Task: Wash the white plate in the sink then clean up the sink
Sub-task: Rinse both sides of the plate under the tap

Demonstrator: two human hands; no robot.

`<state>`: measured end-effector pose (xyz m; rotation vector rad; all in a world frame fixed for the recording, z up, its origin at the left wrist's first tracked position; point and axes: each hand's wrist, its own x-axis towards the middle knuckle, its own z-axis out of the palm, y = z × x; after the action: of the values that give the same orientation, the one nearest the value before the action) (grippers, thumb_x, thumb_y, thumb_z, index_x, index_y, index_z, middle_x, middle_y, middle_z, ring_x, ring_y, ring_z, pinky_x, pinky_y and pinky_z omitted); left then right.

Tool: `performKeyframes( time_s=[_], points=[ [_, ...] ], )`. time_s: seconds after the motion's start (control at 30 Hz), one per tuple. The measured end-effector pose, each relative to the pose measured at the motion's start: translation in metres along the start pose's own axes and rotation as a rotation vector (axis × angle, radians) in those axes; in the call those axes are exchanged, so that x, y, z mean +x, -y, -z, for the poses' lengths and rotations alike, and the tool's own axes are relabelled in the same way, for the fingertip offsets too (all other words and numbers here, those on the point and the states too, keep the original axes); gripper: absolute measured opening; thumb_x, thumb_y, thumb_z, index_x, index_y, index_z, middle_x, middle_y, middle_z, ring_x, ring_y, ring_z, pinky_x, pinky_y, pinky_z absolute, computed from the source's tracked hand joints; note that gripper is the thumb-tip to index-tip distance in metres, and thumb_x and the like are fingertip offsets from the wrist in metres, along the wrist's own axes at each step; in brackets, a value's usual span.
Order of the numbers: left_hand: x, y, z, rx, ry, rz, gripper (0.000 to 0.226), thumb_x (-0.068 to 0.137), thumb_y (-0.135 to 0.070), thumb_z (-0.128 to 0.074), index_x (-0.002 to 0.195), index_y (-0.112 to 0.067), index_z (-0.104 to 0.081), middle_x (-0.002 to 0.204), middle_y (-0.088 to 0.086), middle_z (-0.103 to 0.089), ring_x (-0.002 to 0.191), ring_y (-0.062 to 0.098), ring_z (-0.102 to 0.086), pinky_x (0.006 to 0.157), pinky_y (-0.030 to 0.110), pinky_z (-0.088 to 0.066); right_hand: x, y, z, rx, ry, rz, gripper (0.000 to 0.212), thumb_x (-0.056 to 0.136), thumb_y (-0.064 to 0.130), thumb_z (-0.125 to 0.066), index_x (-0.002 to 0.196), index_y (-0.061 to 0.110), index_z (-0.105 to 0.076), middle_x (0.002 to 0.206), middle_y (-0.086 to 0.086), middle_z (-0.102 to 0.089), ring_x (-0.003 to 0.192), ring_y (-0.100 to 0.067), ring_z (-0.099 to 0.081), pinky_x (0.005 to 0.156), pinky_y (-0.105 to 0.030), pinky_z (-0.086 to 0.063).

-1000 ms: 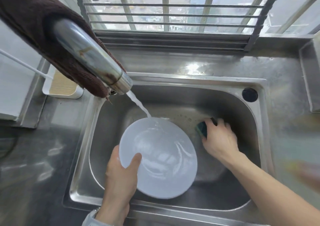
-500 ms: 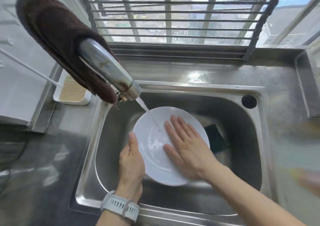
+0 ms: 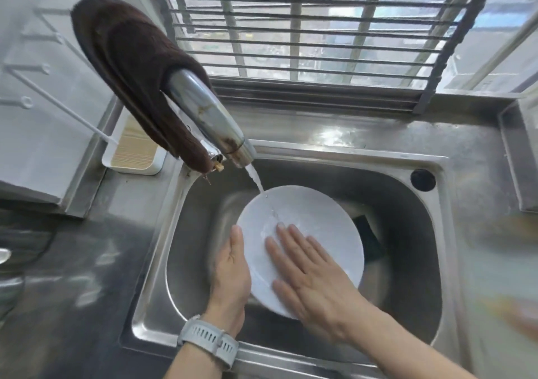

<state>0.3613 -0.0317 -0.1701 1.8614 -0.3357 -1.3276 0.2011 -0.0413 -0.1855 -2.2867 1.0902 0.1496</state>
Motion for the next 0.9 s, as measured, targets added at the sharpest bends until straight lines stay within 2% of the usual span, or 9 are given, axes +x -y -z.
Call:
performKeyframes(
  time_s=[0.13, 0.3, 0.4, 0.47, 0.5, 0.57, 0.67, 0.8, 0.9],
  points=[
    [0.001, 0.004, -0.004, -0.001, -0.046, 0.001, 0.047, 0.104, -0.057, -0.044, 0.124, -0.026, -0.073, 0.117, -0.006, -0.078, 0.113, 0.015, -0.071, 0.107, 0.043, -0.054, 0.063, -0.014, 0.008, -0.063, -0.176, 0.012, 0.062, 0.105, 0.046, -0.016, 0.161, 0.024, -0.001, 0.168, 0.002, 0.01, 0.154, -0.015, 0.014, 0.125, -0.039, 0.0],
    [0.012, -0.008, 0.013, -0.049, -0.061, -0.071, 0.04, 0.105, -0.048, -0.048, 0.123, -0.022, -0.071, 0.11, -0.003, -0.079, 0.103, 0.017, -0.074, 0.091, 0.038, -0.059, 0.001, -0.043, -0.016, -0.135, -0.158, -0.199, 0.069, 0.102, 0.056, -0.011, 0.16, 0.022, 0.006, 0.167, -0.001, 0.016, 0.153, -0.02, 0.018, 0.125, -0.042, 0.004],
    [0.023, -0.002, 0.017, 0.017, -0.053, -0.09, 0.026, 0.101, -0.039, -0.062, 0.113, -0.02, -0.074, 0.099, -0.002, -0.082, 0.092, 0.017, -0.078, 0.075, 0.031, -0.063, -0.025, -0.029, -0.019, 0.217, -0.27, -0.193, 0.073, 0.104, 0.048, -0.04, 0.16, 0.026, 0.003, 0.166, 0.008, 0.021, 0.152, -0.007, 0.018, 0.124, -0.026, 0.004],
    [0.028, 0.001, 0.018, 0.03, -0.059, -0.089, 0.019, 0.093, -0.032, -0.075, 0.105, -0.016, -0.076, 0.093, 0.0, -0.083, 0.087, 0.021, -0.079, 0.069, 0.033, -0.063, -0.02, -0.029, -0.007, 0.455, -0.523, -0.289, 0.081, 0.098, 0.032, -0.061, 0.161, 0.026, -0.01, 0.167, 0.011, 0.005, 0.152, -0.003, -0.001, 0.121, -0.021, -0.01],
    [0.029, 0.001, 0.016, 0.018, -0.059, -0.076, 0.021, 0.088, -0.03, -0.08, 0.102, -0.013, -0.077, 0.092, 0.003, -0.083, 0.083, 0.022, -0.079, 0.068, 0.034, -0.063, -0.015, -0.033, 0.001, 0.553, -0.604, -0.381, 0.082, 0.095, 0.027, -0.066, 0.16, 0.025, -0.015, 0.165, 0.009, -0.006, 0.15, -0.007, -0.016, 0.119, -0.025, -0.02],
    [0.031, 0.001, 0.011, -0.021, -0.057, -0.046, 0.026, 0.08, -0.028, -0.087, 0.095, -0.008, -0.078, 0.087, 0.008, -0.082, 0.072, 0.021, -0.078, 0.062, 0.033, -0.063, -0.011, -0.038, 0.018, 0.84, -0.61, -0.562, 0.073, 0.094, 0.026, -0.068, 0.155, 0.027, -0.028, 0.152, 0.004, -0.033, 0.131, -0.014, -0.047, 0.109, -0.037, -0.044],
    [0.033, 0.0, -0.005, -0.087, -0.049, 0.021, 0.036, 0.072, -0.032, -0.092, 0.093, -0.006, -0.078, 0.08, 0.008, -0.082, 0.066, 0.022, -0.077, 0.059, 0.033, -0.062, -0.009, -0.036, 0.036, 1.125, -0.617, -0.554, 0.023, 0.097, 0.023, -0.064, 0.12, 0.028, -0.062, 0.114, 0.0, -0.068, 0.099, -0.02, -0.068, 0.079, -0.035, -0.061],
    [0.036, -0.006, -0.025, -0.114, -0.063, -0.052, 0.039, 0.074, -0.051, -0.083, 0.087, -0.014, -0.079, 0.067, -0.007, -0.077, 0.063, 0.013, -0.071, 0.057, 0.025, -0.057, -0.015, -0.034, 0.044, 1.374, -0.711, -0.403, 0.015, 0.101, 0.022, -0.056, 0.112, 0.02, -0.067, 0.104, -0.007, -0.072, 0.089, -0.02, -0.071, 0.067, -0.028, -0.059],
    [0.024, -0.017, -0.021, 0.09, -0.039, -0.304, 0.033, 0.091, -0.052, -0.068, 0.081, -0.023, -0.076, 0.068, -0.008, -0.076, 0.064, 0.013, -0.07, 0.059, 0.027, -0.058, -0.012, -0.045, 0.031, 1.617, -0.73, -0.537, 0.018, 0.098, 0.027, -0.059, 0.112, 0.021, -0.068, 0.11, -0.01, -0.074, 0.09, -0.022, -0.072, 0.071, -0.034, -0.061]
  ],
)
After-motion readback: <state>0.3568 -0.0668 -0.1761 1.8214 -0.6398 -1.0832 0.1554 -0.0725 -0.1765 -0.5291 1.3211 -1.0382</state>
